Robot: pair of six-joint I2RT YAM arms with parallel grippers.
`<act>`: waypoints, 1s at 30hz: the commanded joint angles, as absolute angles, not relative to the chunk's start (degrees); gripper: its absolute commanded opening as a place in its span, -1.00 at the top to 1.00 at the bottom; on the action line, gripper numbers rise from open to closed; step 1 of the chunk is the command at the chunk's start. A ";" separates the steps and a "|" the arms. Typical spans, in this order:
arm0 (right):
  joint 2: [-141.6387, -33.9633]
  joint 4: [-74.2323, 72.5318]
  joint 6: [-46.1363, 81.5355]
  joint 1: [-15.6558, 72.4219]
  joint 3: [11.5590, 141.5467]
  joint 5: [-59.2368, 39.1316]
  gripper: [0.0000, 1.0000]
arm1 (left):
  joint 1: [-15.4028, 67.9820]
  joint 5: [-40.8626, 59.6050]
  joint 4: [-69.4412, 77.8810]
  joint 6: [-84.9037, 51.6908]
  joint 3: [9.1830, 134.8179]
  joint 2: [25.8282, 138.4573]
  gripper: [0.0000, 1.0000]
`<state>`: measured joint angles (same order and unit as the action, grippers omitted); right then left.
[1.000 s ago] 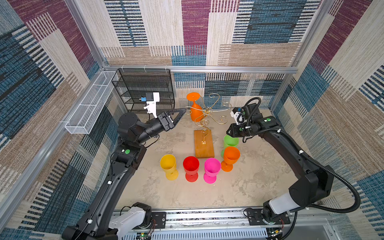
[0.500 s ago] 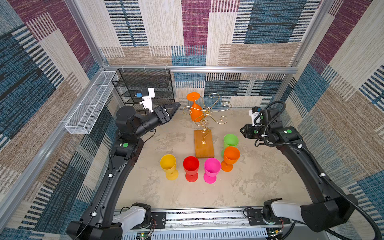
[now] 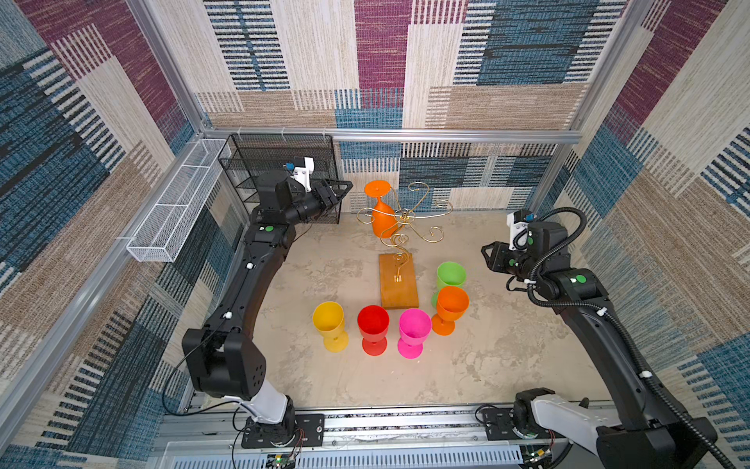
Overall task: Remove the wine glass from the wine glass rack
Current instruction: 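Open the right gripper and raise it away while the left gripper reaches toward the rack, then close the left gripper on the orange glass foot on the rack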
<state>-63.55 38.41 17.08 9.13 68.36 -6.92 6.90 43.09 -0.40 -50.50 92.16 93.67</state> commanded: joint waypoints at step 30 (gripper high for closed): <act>-63.89 32.83 17.09 7.65 67.89 -8.58 0.22 | 8.78 53.98 12.96 -62.82 100.81 111.08 -0.04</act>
